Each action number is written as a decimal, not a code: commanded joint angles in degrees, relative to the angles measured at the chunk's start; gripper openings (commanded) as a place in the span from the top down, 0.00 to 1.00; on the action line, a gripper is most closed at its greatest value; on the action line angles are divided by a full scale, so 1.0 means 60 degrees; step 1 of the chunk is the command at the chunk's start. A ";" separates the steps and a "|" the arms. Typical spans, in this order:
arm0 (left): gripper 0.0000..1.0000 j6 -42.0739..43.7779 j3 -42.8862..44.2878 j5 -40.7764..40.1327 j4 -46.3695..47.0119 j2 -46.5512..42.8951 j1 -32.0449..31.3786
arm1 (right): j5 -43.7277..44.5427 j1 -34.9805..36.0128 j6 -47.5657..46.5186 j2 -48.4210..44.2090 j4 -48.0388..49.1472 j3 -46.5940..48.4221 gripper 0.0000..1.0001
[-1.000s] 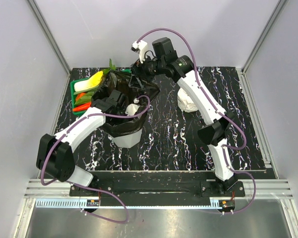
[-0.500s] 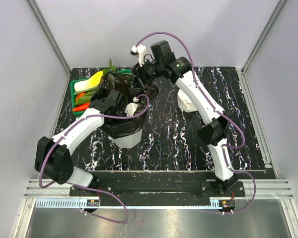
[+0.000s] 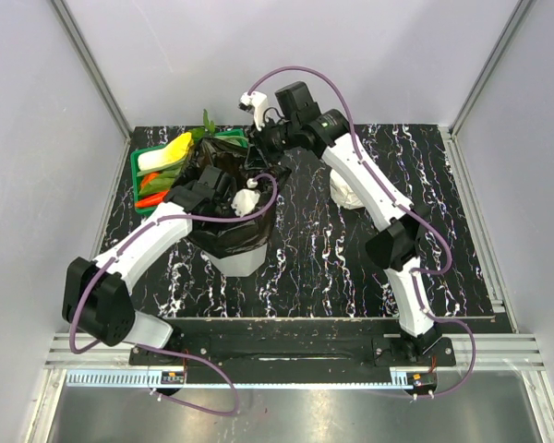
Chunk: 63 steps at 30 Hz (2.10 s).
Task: Put the trash bags into the trash bin
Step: Place the trash bag in the trash bin.
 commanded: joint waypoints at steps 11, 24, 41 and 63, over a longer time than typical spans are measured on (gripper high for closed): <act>0.01 0.0108 0.0184 -0.0562 0.0948 -0.1321 -0.0040 | 0.0551 0.0346 -0.0315 -0.0106 0.0003 -0.0018 0.85; 0.01 -0.0580 0.1193 -0.0885 0.0965 -0.0722 -0.0040 | 0.1211 0.0814 -0.0506 -0.0194 0.0047 0.0011 0.90; 0.01 -0.0610 0.1912 -0.1075 0.0496 -0.0618 -0.0040 | 0.1430 0.1063 -0.0711 -0.0414 0.0076 -0.0047 0.92; 0.01 -0.0727 0.1488 -0.0738 0.0246 -0.2449 -0.0040 | 0.1987 0.1122 -0.0696 -0.0750 0.0149 -0.0121 0.92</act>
